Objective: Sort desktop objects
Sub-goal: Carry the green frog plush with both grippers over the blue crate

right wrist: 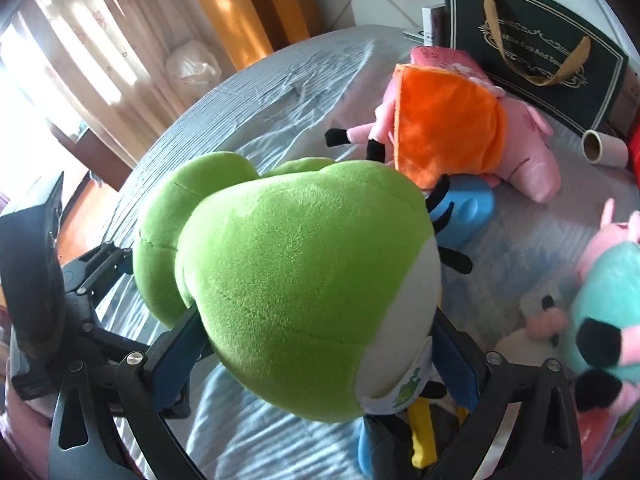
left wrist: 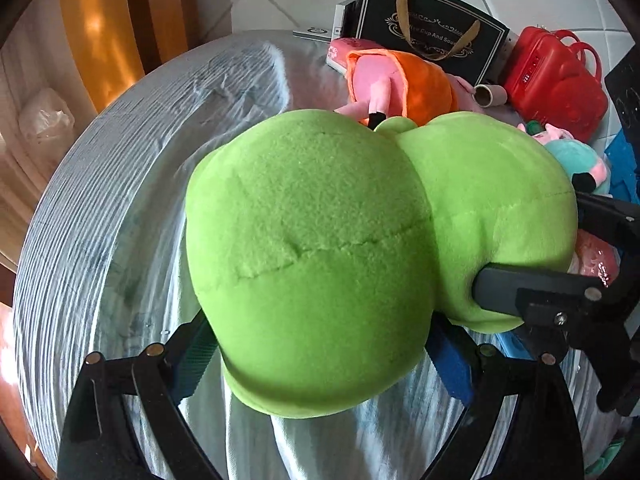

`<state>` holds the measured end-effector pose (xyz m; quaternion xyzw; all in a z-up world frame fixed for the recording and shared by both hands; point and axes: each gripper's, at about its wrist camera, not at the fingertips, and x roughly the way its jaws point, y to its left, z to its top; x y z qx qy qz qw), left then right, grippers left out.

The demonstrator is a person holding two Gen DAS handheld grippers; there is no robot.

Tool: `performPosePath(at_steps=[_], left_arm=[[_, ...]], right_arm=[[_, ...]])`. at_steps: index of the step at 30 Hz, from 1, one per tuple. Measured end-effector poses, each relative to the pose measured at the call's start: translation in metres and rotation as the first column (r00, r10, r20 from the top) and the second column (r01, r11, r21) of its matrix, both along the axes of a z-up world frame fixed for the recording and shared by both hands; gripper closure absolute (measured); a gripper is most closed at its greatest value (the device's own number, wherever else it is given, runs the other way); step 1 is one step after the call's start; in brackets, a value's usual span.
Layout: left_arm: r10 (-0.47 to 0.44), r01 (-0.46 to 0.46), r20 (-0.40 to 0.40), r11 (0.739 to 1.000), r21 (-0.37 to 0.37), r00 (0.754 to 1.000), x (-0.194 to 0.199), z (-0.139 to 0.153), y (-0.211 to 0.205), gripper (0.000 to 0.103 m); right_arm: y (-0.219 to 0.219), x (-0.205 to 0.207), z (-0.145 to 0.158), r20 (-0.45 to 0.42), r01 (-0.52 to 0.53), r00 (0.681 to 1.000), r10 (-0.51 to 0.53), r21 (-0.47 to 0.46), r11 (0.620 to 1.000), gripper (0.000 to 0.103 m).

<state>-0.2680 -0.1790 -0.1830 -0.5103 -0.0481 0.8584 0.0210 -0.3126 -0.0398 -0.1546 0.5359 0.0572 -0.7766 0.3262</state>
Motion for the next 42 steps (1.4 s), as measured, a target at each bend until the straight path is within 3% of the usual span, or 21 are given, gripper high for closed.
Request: performPosePath(at_steps=[2, 5, 6, 9, 14, 18, 24, 32, 38, 42], left_arm=[[0.014, -0.014, -0.016, 1.000, -0.009, 1.000, -0.002, -0.001, 0.000, 0.009], [0.024, -0.025, -0.041, 0.999, -0.038, 0.999, -0.002, 0.001, 0.004, 0.022], [0.024, -0.027, -0.047, 0.998, -0.061, 0.999, 0.000, 0.004, 0.008, 0.024], [0.033, -0.036, -0.066, 0.998, -0.042, 0.997, 0.010, 0.018, 0.010, 0.028], [0.019, -0.030, -0.177, 0.998, -0.057, 0.984, 0.035, 0.065, 0.025, 0.028], [-0.016, -0.008, -0.294, 0.997, -0.080, 0.956, 0.057, 0.116, 0.052, 0.028], [-0.093, 0.053, -0.428, 0.993, -0.104, 0.899, 0.087, 0.176, 0.112, 0.028], [-0.219, 0.200, -0.523, 0.975, -0.093, 0.824, 0.115, 0.226, 0.207, 0.028], [-0.347, 0.355, -0.597, 0.929, -0.109, 0.723, 0.133, 0.272, 0.300, 0.028], [-0.420, 0.451, -0.629, 0.884, -0.122, 0.654, 0.138, 0.307, 0.375, 0.028]], right_arm=[[-0.001, -0.004, -0.003, 0.007, 0.011, 1.000, -0.011, -0.012, 1.000, 0.000], [-0.007, -0.007, -0.014, 0.052, 0.002, 0.999, -0.003, 0.018, 1.000, 0.000], [-0.009, -0.004, -0.011, 0.028, 0.001, 1.000, -0.001, 0.021, 1.000, 0.008], [-0.005, 0.011, 0.010, -0.053, -0.004, 0.999, 0.005, 0.019, 1.000, 0.018], [0.022, 0.038, 0.061, -0.174, -0.018, 0.985, 0.011, -0.040, 0.999, 0.019], [0.054, 0.066, 0.111, -0.282, 0.001, 0.959, -0.028, -0.095, 0.995, 0.019], [0.114, 0.112, 0.172, -0.415, 0.077, 0.900, -0.131, -0.144, 0.986, 0.018], [0.218, 0.170, 0.229, -0.506, 0.233, 0.810, -0.298, -0.188, 0.954, 0.017], [0.305, 0.214, 0.277, -0.562, 0.370, 0.715, -0.417, -0.202, 0.907, 0.017], [0.366, 0.236, 0.310, -0.596, 0.458, 0.646, -0.478, -0.198, 0.866, 0.016]])
